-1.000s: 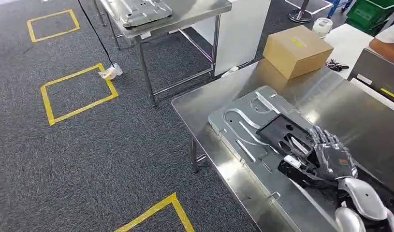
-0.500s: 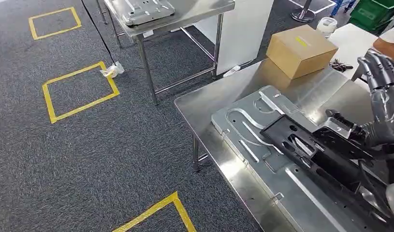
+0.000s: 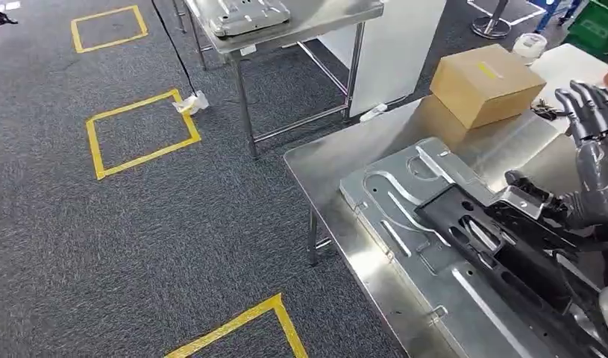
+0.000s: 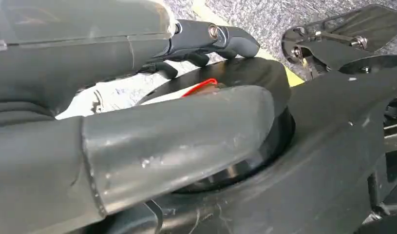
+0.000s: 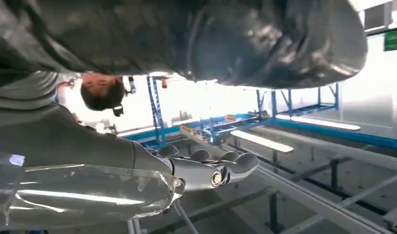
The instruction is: Take the parts from the cabinet and place them on the table.
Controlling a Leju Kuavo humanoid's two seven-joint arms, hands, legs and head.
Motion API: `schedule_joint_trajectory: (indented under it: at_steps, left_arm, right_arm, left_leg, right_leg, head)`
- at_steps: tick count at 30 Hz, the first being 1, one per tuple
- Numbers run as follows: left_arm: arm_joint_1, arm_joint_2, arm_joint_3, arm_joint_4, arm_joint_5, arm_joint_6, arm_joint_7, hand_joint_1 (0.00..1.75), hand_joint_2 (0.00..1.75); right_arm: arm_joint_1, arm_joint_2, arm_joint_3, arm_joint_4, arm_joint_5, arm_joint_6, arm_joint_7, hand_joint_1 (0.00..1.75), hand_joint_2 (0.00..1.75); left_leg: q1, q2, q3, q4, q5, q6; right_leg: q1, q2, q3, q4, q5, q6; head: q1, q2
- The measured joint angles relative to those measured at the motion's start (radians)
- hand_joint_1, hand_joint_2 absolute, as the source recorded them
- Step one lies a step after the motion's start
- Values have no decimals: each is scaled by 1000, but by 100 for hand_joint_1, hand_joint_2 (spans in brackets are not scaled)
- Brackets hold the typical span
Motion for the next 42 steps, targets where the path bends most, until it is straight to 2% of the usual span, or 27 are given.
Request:
schedule_joint_trajectory:
  at_steps: [1, 2, 3, 6, 8, 11, 12, 14, 16, 17, 18, 21, 22, 24, 26, 27, 29, 30, 31, 32, 33, 36, 37, 38, 39, 40, 42]
  left_arm:
    - [-1, 0, -3, 1, 0, 1, 0, 0, 0]
    - [-5, 3, -5, 6, 1, 2, 0, 0, 0]
    - [-5, 2, -6, 6, 2, 2, 0, 0, 0]
    - [-2, 1, -8, 8, 8, 3, 1, 0, 0]
    - [-2, 1, -12, 9, 9, 6, 2, 0, 0]
    - [-5, 0, -13, 9, 11, 11, 0, 0, 0]
    - [-5, 0, -14, 9, 12, 11, -1, 0, 0]
    - [-4, -2, -18, 9, 12, 13, 0, 0, 0]
    - [3, -2, -27, 11, 12, 15, 0, 0, 0]
    - [7, -2, -31, 11, 12, 15, 1, 0, 0]
    - [8, -2, -35, 13, 13, 15, 2, 0, 0]
    - [11, -2, -38, 13, 16, 15, 1, 0, 0]
    - [11, -3, -38, 13, 17, 15, 0, 0, 0]
    - [9, -7, -39, 14, 18, 14, 0, 0, 0]
    - [8, -9, -39, 14, 18, 14, 0, 0, 0]
    - [8, -11, -39, 14, 18, 14, 0, 0, 0]
    - [7, -11, -39, 14, 18, 14, 0, 0, 0]
    - [7, -13, -39, 14, 18, 14, 0, 0, 0]
    - [6, -14, -39, 14, 18, 14, 0, 0, 0]
    - [7, -16, -39, 14, 18, 14, 0, 0, 0]
    - [3, -16, -39, 14, 18, 14, 0, 0, 0]
    - [6, -16, -39, 15, 20, 14, 0, 0, 0]
    - [5, -15, -39, 16, 23, 15, 0, 0, 0]
    - [6, -16, -41, 16, 26, 16, 2, 0, 0]
    - [5, -16, -43, 16, 30, 16, 2, 0, 0]
    - [5, -13, -45, 16, 32, 16, 0, 0, 0]
    - [0, -13, -47, 16, 35, 16, 1, 0, 0]
  right_arm:
    - [4, -5, -3, 0, 0, 0, 0, 0, 0]
    - [9, -6, -3, 1, 0, 0, 1, 0, 0]
    - [14, -13, -7, -2, 0, -1, 0, 0, 0]
    - [22, -14, -11, -4, 1, -4, 3, 0, 0]
    - [23, -14, -11, -11, 5, -5, 3, 0, 0]
    - [28, -14, -10, -11, 46, -14, 6, 0, 0]
    - [30, -14, -9, -14, 69, -22, 11, 0, 0]
    - [30, -13, -6, -23, 90, -30, 14, 0, 0]
    - [28, -10, -4, -35, 103, -34, 14, 0, 0]
    - [27, -8, -3, -37, 109, -35, 15, 0, 0]
    - [27, -6, -2, -42, 114, -35, 14, 0, 0]
    - [26, 2, 6, -47, 122, -36, 14, 0, 0]
    - [24, 3, 8, -51, 123, -36, 14, 0, 0]
    - [21, 6, 10, -54, 124, -38, 14, 0, 0]
    - [25, 7, 10, -53, 124, -38, 15, 0, 0]
    - [27, 9, 12, -54, 124, -38, 15, 0, 0]
    - [26, 10, 16, -54, 124, -38, 15, 0, 0]
    - [25, 10, 17, -55, 124, -38, 15, 0, 0]
    - [23, 10, 18, -55, 124, -38, 15, 0, 0]
    - [23, 10, 18, -55, 124, -38, 15, 0, 0]
    - [24, 10, 19, -56, 124, -39, 15, 0, 0]
    - [15, 12, 21, -61, 130, -39, 13, 0, 0]
    - [13, 15, 21, -61, 133, -40, 12, 0, 0]
    - [11, 21, 24, -64, 141, -40, 11, 0, 0]
    - [5, 28, 28, -69, 153, -40, 10, 0, 0]
    - [-2, 45, 42, -74, 176, -40, 12, 0, 0]
    - [-15, 91, 85, -76, 231, -37, 32, 0, 0]
  left_leg:
    - [3, -7, -7, 17, -11, -11]
    - [-3, -19, -25, 34, -17, -21]
    - [-3, -24, -36, 45, -14, -24]
    - [1, -48, -53, 44, -13, -38]
    - [-1, 13, -73, 100, -48, -42]
    - [-3, 31, -188, 328, -148, -43]
    - [-4, 32, -210, 368, -150, -40]
    - [-6, 35, -179, 297, -85, -28]
    - [-15, 62, -96, 120, 8, -11]
    - [-27, 100, -79, 83, -1, -6]
    - [-35, 99, -72, 60, -2, -3]
    - [-36, 68, -81, 53, 6, 8]
    - [-26, 62, -71, 36, 18, 15]
    - [-26, 45, -65, 15, 30, 25]
    - [-28, 26, -65, 17, 30, 25]
    - [-29, 14, -66, 20, 29, 26]
    - [-30, -11, -66, 27, 27, 25]
    - [-30, -26, -65, 31, 25, 24]
    - [-30, -39, -64, 36, 22, 22]
    - [-27, -49, -69, 38, 20, 20]
    - [-31, -59, -76, 49, 20, 16]
    - [-22, -92, -85, 40, 29, -4]
    - [-29, -84, -87, 44, 24, -9]
    - [-32, -26, -95, 65, 8, -15]
    - [-30, 3, -118, 113, -21, -21]
    - [-27, 21, -162, 200, -61, -26]
    - [-21, 26, -229, 325, -99, -35]
  right_leg:
    - [-7, 25, 27, -53, -3, 8]
    - [-6, 71, 26, -56, -19, 8]
    - [-5, 67, 18, -46, -23, -13]
    - [-1, 35, 12, -40, -26, -36]
    - [2, 14, 17, -45, -28, -54]
    - [17, -22, 17, -44, -31, -63]
    - [22, -34, 18, -44, -32, -65]
    - [29, -55, 24, -44, -36, -69]
    - [31, -73, 34, -45, -42, -68]
    - [35, -78, 35, -45, -43, -66]
    - [38, -85, 31, -44, -43, -61]
    - [39, -118, 36, -55, -39, -46]
    - [33, -99, 42, -62, -48, -33]
    - [31, -28, -8, 41, -102, -35]
    - [31, -8, -82, 192, -163, -35]
    - [31, -8, -107, 233, -168, -35]
    - [32, -6, -89, 177, -108, -37]
    - [31, -1, -50, 92, -55, -40]
    - [31, 21, -7, -4, -6, -44]
    - [27, 66, 14, -40, -21, -51]
    - [27, 77, 17, -65, -19, -51]
    - [33, 46, 19, -62, -18, -56]
    - [19, 31, 28, -76, -12, -65]
    - [23, 17, 36, -84, -11, -71]
    - [24, 7, 38, -85, -11, -77]
    - [27, -8, 40, -85, -12, -78]
    - [30, -33, 40, -84, -14, -81]
  head:
    - [0, 0]
    - [8, 0]
    - [5, 0]
    - [2, 0]
    - [0, 0]
    - [0, 0]
    - [0, 0]
    - [0, 0]
    - [0, 0]
    - [0, 0]
    - [0, 0]
    - [0, 0]
    - [1, 0]
    - [2, 0]
    - [2, 0]
    - [2, 0]
    - [2, 0]
    - [2, 0]
    - [2, 0]
    - [2, 0]
    - [2, 0]
    - [2, 0]
    - [2, 0]
    - [1, 0]
    - [-1, 0]
    - [-2, 0]
    - [-2, 0]
